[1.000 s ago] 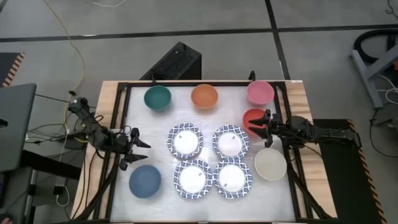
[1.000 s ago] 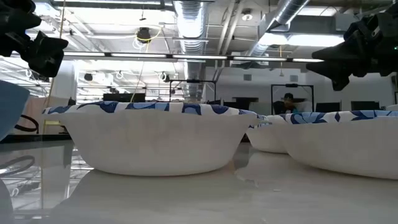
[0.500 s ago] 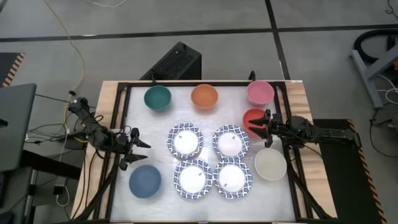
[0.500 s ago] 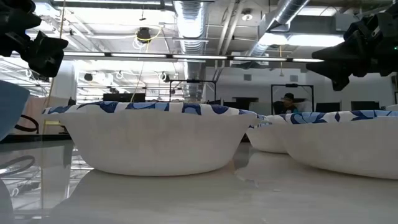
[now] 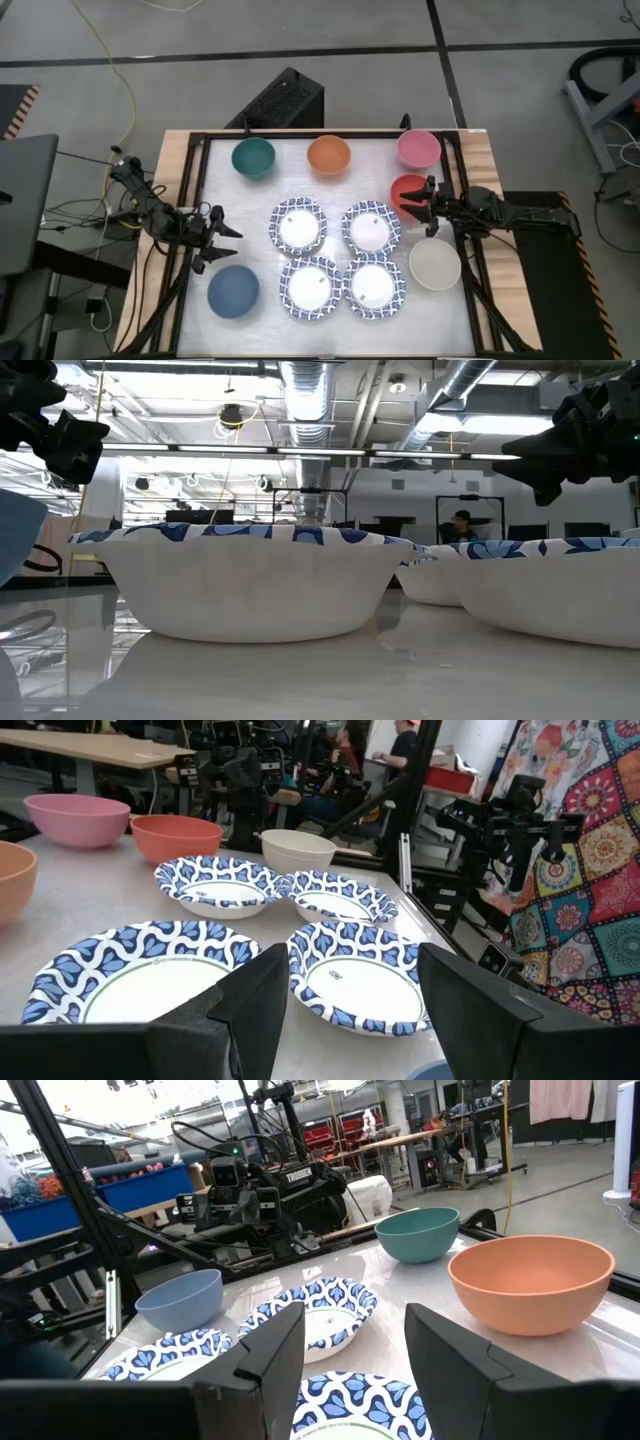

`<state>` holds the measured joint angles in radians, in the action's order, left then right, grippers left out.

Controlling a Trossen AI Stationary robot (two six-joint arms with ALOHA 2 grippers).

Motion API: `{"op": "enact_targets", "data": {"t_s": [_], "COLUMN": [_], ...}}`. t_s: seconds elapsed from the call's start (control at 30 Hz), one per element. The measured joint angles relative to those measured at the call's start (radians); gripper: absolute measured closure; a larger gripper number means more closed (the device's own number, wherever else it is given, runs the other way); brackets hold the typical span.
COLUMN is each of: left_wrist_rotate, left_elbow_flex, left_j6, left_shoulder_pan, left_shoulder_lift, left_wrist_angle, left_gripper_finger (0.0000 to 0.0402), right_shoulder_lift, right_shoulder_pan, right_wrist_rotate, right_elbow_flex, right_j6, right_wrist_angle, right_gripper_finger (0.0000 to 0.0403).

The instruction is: Nest bowls inside each other

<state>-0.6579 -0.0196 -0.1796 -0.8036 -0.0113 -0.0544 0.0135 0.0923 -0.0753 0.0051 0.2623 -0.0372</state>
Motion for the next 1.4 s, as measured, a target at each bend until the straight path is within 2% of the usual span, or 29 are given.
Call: {"op": "enact_targets", "data": {"t_s": [0.97, 1.07, 1.2, 1.4], "left_wrist_rotate": [-0.003, -0.049, -0.160, -0.177], "left_elbow_flex": [0.000, 0.000, 0.001, 0.001], "left_j6": [0.000, -0.003, -0.125, -0.251], "left_shoulder_pan": [0.000, 0.000, 0.000, 0.000], "left_shoulder_lift": [-0.002, -0.002, -0.002, -0.002], "left_wrist_angle": [-0.001, -0.001, 0.000, -0.001], "left_gripper_finger": [0.0189, 0.0189, 0.0189, 0.0189], "right_shoulder_lift": [0.000, 0.000, 0.000, 0.000], "right_shoulder_pan": [0.000, 0.000, 0.000, 0.000], "right_wrist_rotate": [0.000, 0.000, 0.000, 0.000], "right_elbow_flex": [0.000, 0.000, 0.000, 0.000], "right_j6": [0.000, 0.000, 0.000, 0.000], "right_wrist_angle": [0.000, 0.000, 0.000, 0.000], "right_gripper_finger": [0.0207, 0.0207, 0.0207, 0.0207]}}
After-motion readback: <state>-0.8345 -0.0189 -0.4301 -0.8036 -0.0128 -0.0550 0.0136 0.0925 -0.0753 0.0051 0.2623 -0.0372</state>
